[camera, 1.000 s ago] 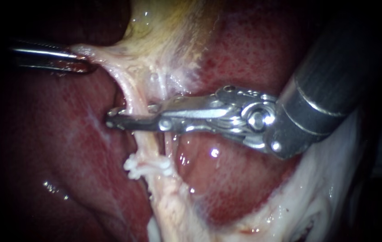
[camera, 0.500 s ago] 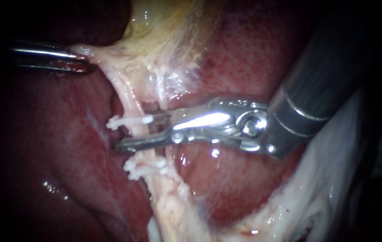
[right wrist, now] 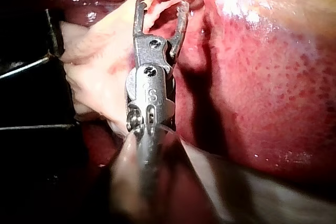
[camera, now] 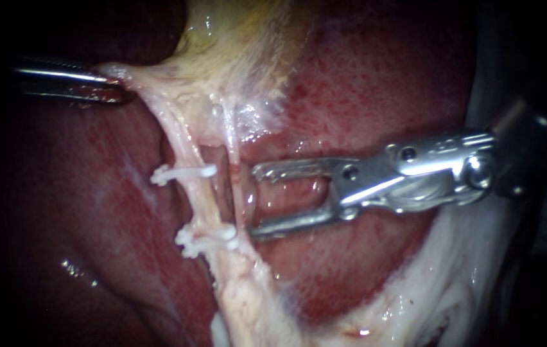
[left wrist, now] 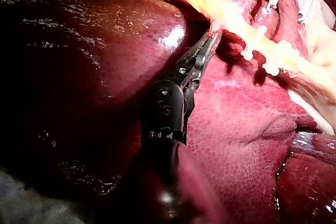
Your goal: Going back third clip left tube
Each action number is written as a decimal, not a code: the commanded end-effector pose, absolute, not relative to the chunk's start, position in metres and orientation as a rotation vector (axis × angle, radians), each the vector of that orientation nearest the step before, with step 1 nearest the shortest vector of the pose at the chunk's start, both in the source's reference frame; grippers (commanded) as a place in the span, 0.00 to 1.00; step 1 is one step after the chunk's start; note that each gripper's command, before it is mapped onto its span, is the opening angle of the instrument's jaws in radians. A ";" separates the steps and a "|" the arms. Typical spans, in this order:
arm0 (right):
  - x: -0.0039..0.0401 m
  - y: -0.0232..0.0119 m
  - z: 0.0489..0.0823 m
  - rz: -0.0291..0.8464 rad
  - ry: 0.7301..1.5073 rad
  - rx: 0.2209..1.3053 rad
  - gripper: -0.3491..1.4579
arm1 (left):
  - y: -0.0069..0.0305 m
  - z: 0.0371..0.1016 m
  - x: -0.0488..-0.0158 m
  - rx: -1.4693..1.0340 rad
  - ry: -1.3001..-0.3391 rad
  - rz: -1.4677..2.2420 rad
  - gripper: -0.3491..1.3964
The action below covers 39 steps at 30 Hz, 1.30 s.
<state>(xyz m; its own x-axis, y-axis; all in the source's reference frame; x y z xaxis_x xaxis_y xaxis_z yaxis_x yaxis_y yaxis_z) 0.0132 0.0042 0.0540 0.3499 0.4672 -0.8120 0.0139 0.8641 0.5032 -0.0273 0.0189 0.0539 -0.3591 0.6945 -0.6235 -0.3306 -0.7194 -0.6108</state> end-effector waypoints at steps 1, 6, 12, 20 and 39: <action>0.0123 0.0044 0.0537 0.290 1.178 0.448 0.47 | 0.0190 0.0539 -0.0273 -1.228 -0.512 2.105 0.00; 0.0094 0.0042 0.0533 0.240 1.134 0.408 0.47 | 0.0190 0.0540 -0.0272 -1.225 -0.515 2.101 0.00; 0.0075 0.0040 0.0531 0.211 1.127 0.397 0.47 | 0.0190 0.0546 -0.0274 -1.222 -0.515 2.097 0.00; 0.0069 0.0040 0.0533 0.207 1.122 0.399 0.47 | 0.0182 0.0574 -0.0289 -1.229 -0.526 2.101 0.00; 0.0082 0.0039 0.0536 0.205 1.125 0.414 0.47 | 0.0168 0.0607 -0.0311 -1.233 -0.560 2.096 0.00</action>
